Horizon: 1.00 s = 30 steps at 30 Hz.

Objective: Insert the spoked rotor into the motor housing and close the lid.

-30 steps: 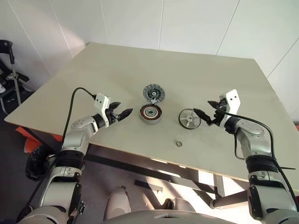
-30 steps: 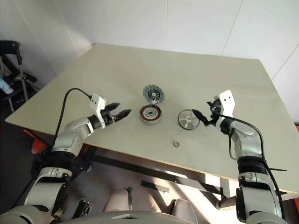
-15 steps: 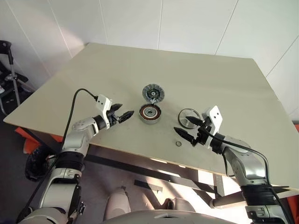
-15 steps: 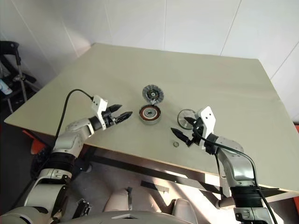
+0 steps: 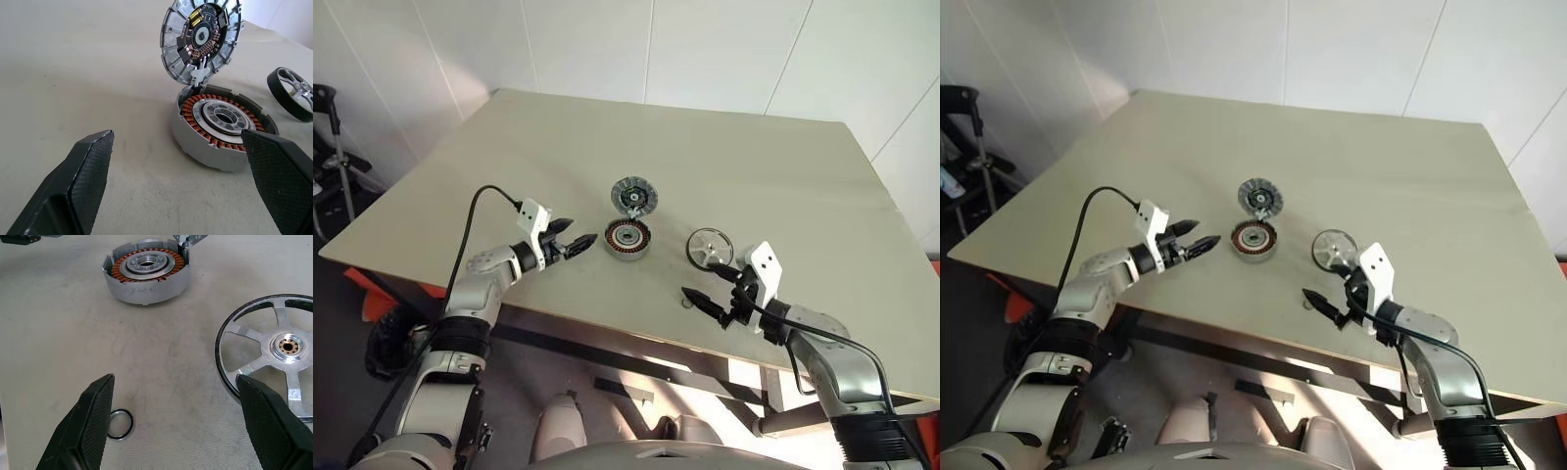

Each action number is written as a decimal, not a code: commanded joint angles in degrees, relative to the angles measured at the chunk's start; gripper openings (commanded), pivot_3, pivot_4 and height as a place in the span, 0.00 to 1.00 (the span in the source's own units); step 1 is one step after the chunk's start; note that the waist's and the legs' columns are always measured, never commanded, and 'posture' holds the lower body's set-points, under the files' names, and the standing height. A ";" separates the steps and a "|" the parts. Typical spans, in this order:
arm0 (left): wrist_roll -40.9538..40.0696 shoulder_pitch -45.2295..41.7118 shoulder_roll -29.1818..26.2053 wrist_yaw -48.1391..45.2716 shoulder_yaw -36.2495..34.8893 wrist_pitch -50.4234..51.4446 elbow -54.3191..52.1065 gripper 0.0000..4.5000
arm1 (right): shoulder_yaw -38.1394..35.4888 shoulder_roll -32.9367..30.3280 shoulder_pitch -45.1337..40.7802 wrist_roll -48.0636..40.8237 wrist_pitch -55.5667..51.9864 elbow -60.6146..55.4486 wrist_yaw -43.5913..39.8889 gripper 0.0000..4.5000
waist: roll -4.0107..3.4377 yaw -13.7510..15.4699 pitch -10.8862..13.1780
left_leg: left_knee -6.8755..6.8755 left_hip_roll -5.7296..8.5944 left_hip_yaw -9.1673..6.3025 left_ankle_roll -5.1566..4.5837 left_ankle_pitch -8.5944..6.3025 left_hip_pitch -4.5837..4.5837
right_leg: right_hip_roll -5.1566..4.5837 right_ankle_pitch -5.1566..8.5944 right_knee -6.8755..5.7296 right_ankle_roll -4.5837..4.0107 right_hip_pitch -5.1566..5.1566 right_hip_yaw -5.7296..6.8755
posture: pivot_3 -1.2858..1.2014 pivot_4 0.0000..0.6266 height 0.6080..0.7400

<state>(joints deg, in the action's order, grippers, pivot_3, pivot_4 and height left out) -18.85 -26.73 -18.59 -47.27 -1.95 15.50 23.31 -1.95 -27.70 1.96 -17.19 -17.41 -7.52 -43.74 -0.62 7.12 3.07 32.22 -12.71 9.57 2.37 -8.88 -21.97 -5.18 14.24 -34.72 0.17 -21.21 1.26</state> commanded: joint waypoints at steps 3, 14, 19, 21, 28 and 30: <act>-0.24 -0.25 -0.72 -0.29 -0.73 -0.30 -1.56 0.98 | -0.35 -3.33 3.30 1.80 4.56 -1.75 -1.89 1.00 | 0.00 0.14 0.00 | 0.01 0.01 0.00 0.00 0.00 0.03 | -0.01 0.01 0.00 0.02 0.05 0.00 | 0.52 0.00 1.00; -0.18 -0.57 -1.11 -0.62 -0.56 -0.25 -1.00 0.98 | 0.41 -4.98 8.36 3.68 9.43 -5.09 -2.08 1.00 | 0.02 0.04 -0.01 | 0.03 0.01 0.00 0.00 0.00 0.07 | -0.02 0.01 -0.01 0.03 0.08 -0.01 | 0.52 0.00 1.00; -0.05 -0.64 -1.27 -0.66 -0.47 0.00 -1.15 0.98 | 1.14 -3.70 6.06 3.74 9.27 -5.25 -1.24 1.00 | 0.02 0.00 -0.01 | 0.03 0.00 0.00 0.00 0.00 0.07 | -0.01 0.01 -0.01 0.03 0.08 0.00 | 0.52 0.00 1.00; -0.08 -0.60 -1.37 -0.71 -0.49 0.11 -1.19 0.98 | 1.30 -3.08 5.49 3.44 8.97 -4.63 -1.18 1.00 | 0.02 0.00 -0.01 | 0.03 0.00 0.00 0.00 0.00 0.07 | -0.01 0.01 -0.02 0.03 0.07 0.00 | 0.52 0.00 1.00; -0.25 -0.08 -2.16 -0.70 -0.95 0.63 -1.69 0.98 | 2.47 -2.61 5.11 2.09 5.25 -7.29 -1.79 1.00 | 0.01 0.08 -0.01 | 0.03 0.00 0.00 0.00 0.00 0.06 | -0.01 0.01 -0.02 0.02 0.08 0.00 | 0.52 0.00 1.00; -0.27 -0.10 -2.30 -0.66 -0.99 0.72 -1.70 0.98 | 3.38 -2.69 5.44 2.15 4.63 -8.70 -2.07 1.00 | 0.01 0.09 -0.01 | 0.04 0.00 -0.01 0.00 0.00 0.06 | -0.01 0.01 -0.02 0.02 0.08 0.00 | 0.52 0.00 1.00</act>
<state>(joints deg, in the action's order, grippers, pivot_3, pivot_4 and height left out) -18.85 -26.28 -20.31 -47.76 -2.08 16.28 23.32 1.01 -29.97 7.67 -13.78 -12.62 -13.06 -45.42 -0.61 7.21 3.06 32.25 -12.71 9.57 2.36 -8.87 -21.91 -5.20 14.25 -34.74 0.19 -21.11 1.26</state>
